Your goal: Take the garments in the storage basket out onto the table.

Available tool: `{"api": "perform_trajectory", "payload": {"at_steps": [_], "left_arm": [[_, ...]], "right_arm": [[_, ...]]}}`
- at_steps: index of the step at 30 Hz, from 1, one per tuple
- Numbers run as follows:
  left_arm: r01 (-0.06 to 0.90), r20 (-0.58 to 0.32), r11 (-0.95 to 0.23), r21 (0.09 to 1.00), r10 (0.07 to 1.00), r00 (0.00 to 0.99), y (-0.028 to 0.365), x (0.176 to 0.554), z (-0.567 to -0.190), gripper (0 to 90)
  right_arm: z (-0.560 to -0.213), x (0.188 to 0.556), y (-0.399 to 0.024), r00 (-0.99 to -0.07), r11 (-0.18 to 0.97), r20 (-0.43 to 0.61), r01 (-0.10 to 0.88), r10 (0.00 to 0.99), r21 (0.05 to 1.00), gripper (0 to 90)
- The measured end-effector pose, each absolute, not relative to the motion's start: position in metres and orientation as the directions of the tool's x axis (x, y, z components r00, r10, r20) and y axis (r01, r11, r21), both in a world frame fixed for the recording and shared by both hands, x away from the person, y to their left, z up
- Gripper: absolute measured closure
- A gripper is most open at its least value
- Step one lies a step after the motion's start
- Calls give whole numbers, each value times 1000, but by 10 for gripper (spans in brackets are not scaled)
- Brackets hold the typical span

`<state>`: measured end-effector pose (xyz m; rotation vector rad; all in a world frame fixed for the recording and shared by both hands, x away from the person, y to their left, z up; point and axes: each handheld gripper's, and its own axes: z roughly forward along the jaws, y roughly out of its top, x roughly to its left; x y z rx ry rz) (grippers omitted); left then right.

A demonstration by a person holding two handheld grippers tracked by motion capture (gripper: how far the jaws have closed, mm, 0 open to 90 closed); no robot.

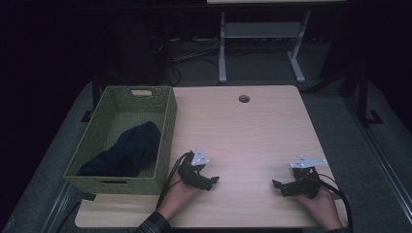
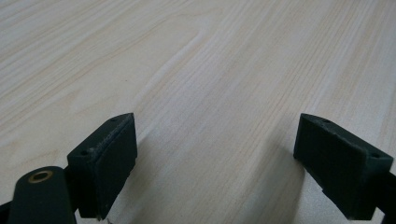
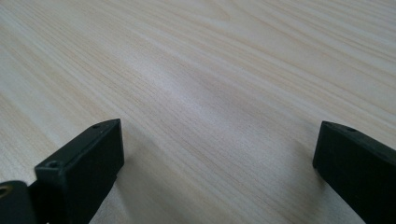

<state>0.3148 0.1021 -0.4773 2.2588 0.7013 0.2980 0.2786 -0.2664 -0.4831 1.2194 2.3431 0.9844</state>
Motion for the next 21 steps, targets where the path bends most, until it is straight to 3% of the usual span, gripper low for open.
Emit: {"api": "perform_trajectory", "payload": {"at_steps": [21], "left_arm": [[404, -17, -563, 721, 569, 822, 104, 314, -471, 141]], "right_arm": [[-483, 278, -266, -582, 395, 34, 593, 813, 701, 15]]}}
